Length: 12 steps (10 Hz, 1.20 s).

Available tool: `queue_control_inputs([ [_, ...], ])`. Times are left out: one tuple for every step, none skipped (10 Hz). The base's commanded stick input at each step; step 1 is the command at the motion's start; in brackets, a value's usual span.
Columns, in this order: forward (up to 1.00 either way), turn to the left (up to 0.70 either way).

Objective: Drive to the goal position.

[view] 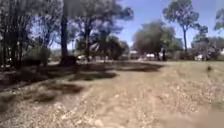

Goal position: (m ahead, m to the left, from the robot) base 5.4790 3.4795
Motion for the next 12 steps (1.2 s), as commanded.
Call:
queue_control_inputs([
  [0.70, -0.34],
  [0.70, -0.11],
  [0.70, -0.02],
  [0.70, 0.00],
  [0.70, 0.00],
  [0.70, 0.00],
  [0.70, 0.00],
  [0.70, -0.07],
  [0.70, -0.29],
  [0.70, -0.14],
  [0.70, 0.00],
  [0.70, 0.00],
])
